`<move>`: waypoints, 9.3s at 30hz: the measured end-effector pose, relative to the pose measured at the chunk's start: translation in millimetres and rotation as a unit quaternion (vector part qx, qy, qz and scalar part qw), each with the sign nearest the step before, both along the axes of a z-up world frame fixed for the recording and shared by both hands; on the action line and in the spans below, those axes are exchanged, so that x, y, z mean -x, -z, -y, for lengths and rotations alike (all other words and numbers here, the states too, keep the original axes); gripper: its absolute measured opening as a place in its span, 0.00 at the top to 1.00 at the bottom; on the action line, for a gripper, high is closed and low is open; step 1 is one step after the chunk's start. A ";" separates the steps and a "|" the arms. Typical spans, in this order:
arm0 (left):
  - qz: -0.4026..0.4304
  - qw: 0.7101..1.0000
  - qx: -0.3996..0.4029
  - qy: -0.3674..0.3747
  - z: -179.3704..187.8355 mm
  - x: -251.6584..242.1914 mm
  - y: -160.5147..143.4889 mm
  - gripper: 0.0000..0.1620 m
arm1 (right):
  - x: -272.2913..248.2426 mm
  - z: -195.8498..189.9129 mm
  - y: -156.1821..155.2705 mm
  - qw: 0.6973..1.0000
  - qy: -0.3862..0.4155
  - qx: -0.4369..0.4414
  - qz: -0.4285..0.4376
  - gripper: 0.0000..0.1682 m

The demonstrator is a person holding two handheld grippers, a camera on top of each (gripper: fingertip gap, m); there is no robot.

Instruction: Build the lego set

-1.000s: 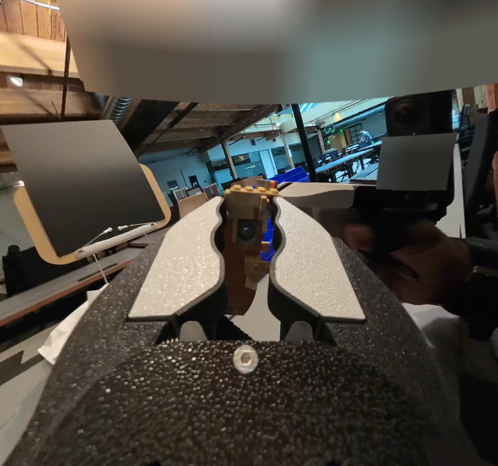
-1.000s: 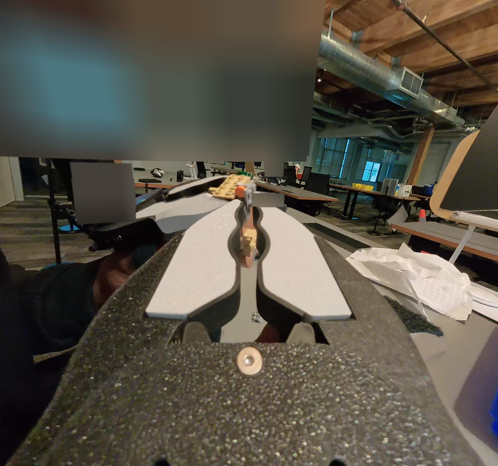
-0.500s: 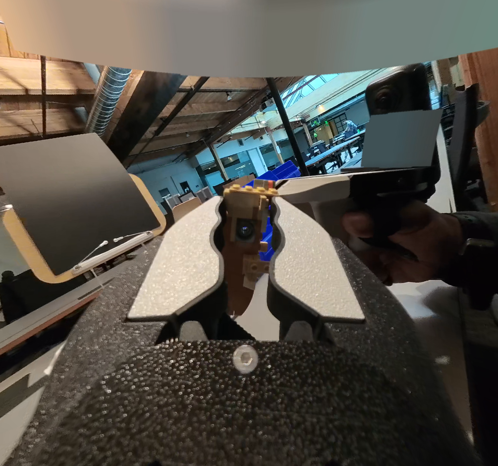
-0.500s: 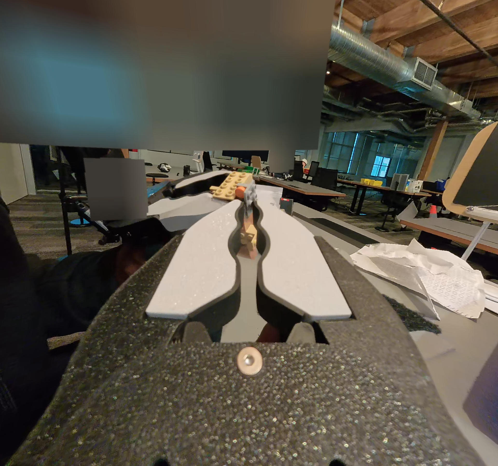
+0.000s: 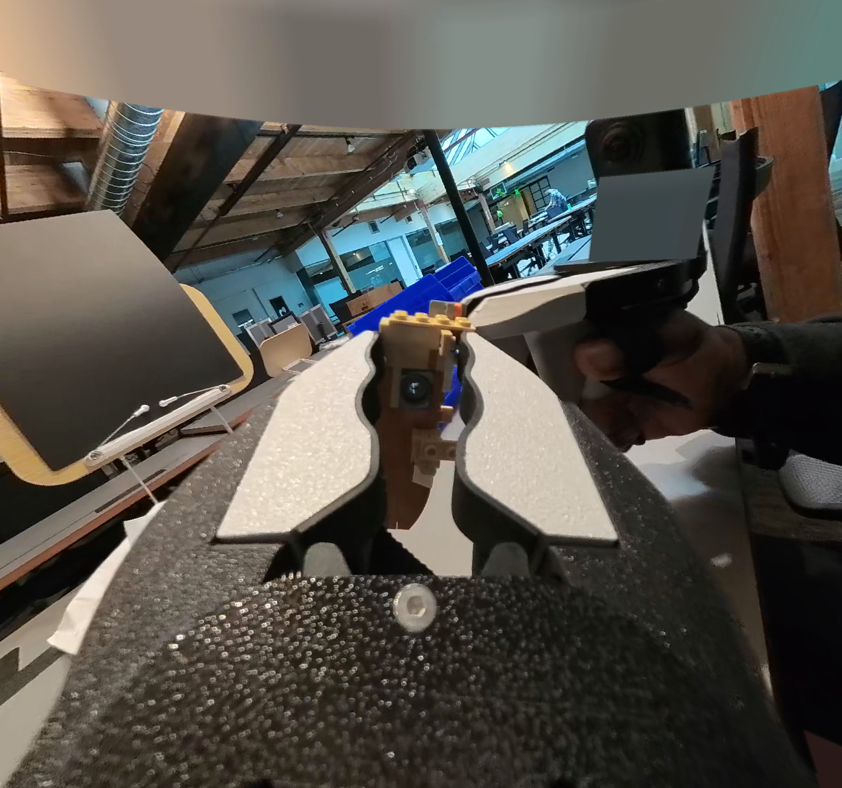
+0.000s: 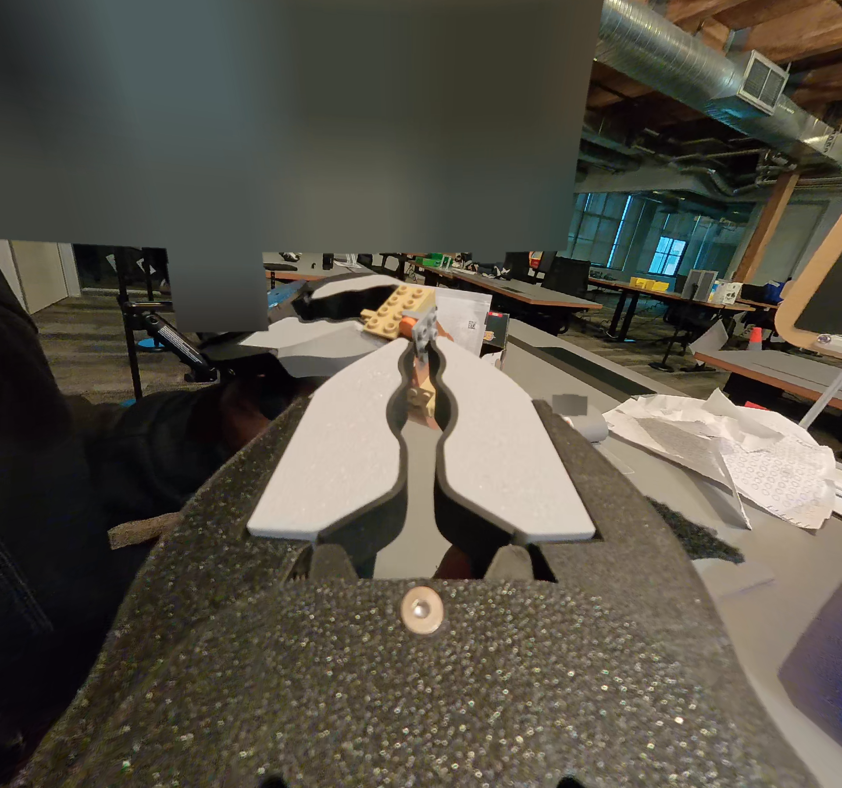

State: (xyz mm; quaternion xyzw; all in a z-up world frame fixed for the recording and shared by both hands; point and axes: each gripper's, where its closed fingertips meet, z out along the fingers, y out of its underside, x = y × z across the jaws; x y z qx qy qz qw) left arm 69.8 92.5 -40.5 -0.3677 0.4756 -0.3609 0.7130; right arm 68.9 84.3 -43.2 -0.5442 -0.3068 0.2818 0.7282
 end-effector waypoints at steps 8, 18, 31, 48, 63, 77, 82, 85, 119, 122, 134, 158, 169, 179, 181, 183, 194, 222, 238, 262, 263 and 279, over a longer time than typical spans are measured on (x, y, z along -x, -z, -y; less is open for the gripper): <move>0.073 0.969 0.229 0.060 -21.4 -2.2 -0.2 0.81 | -3.2 -18.1 -3.8 0.999 0.039 0.024 0.016 0.92; 0.302 0.622 0.690 0.215 -84.9 12.7 9.0 0.81 | -10.8 -25.9 -3.9 0.998 0.049 0.033 0.001 0.91; 0.403 0.508 0.722 0.240 -96.4 23.0 -2.4 0.81 | -18.2 -33.9 7.5 0.997 0.050 0.063 -0.014 0.91; -0.089 0.735 0.668 0.072 -61.7 -51.2 110.3 0.81 | -62.9 -51.6 74.4 0.978 0.061 0.183 0.078 0.84; -0.106 0.663 0.728 0.139 -39.8 -68.2 123.4 0.80 | -74.2 -53.4 117.0 0.948 0.036 0.129 0.288 0.84; -0.143 0.696 0.692 0.126 -45.5 -65.1 128.1 0.69 | -80.6 -56.5 134.8 0.938 0.017 0.191 0.288 0.90; -0.147 0.752 0.637 0.083 -58.2 -46.4 117.4 0.66 | -85.5 -59.8 142.4 0.928 0.022 0.227 0.293 0.90; -0.138 0.780 0.608 0.061 -65.4 -28.9 109.9 0.68 | -90.3 -63.8 151.8 0.912 0.042 0.252 0.322 0.90; -0.291 0.845 0.448 -0.012 -32.5 -30.3 129.2 0.64 | -99.5 -64.2 167.3 0.882 0.085 0.291 0.361 0.91; -0.273 0.864 0.423 -0.028 -45.4 -19.8 108.4 0.64 | -105.9 -66.4 167.0 0.878 0.089 0.291 0.369 0.91; -0.056 0.876 0.478 -0.017 -83.6 31.2 32.8 0.72 | -110.4 -70.6 156.4 0.898 0.087 0.294 0.317 0.91; -0.375 0.815 0.441 -0.024 -40.5 -33.3 160.9 0.72 | -94.0 -62.4 151.7 0.911 0.023 0.301 0.281 0.91; -0.477 0.814 0.325 0.061 -39.1 -44.2 166.2 0.81 | -91.3 -50.0 154.2 0.903 -0.002 0.341 0.262 0.91; -0.527 0.808 0.264 0.009 -75.3 -38.1 171.4 0.69 | -71.9 -29.5 158.3 0.896 0.042 0.358 0.258 0.91; -0.509 0.815 0.274 0.036 -66.0 -36.9 161.4 0.68 | -74.2 -29.3 159.2 0.896 0.059 0.353 0.264 0.91; -0.488 0.822 0.287 0.068 -56.6 -39.0 148.4 0.68 | -76.6 -29.6 155.7 0.901 0.063 0.349 0.251 0.91; -0.564 0.789 0.181 0.164 -49.3 -86.1 137.1 0.78 | -98.3 -30.4 145.3 0.914 0.077 0.340 0.207 0.91; -0.351 0.864 0.253 0.257 -33.6 -74.7 115.7 0.95 | -100.0 -36.2 122.7 0.944 0.039 0.294 0.144 0.91; -0.227 0.890 0.306 0.252 -22.1 -55.0 91.9 0.96 | -74.3 -31.9 107.6 0.957 -0.019 0.249 0.150 0.91; -0.174 0.891 0.349 0.232 -26.0 -48.7 83.1 0.96 | -60.1 -38.6 105.7 0.949 0.000 0.228 0.219 0.91; -0.173 0.891 0.351 0.232 -26.7 -48.5 82.6 0.96 | -59.7 -39.1 105.5 0.949 0.002 0.228 0.219 0.91; -0.306 0.895 0.305 0.113 -45.8 -49.6 123.2 0.96 | -72.2 -46.2 135.0 0.925 0.043 0.294 0.236 0.91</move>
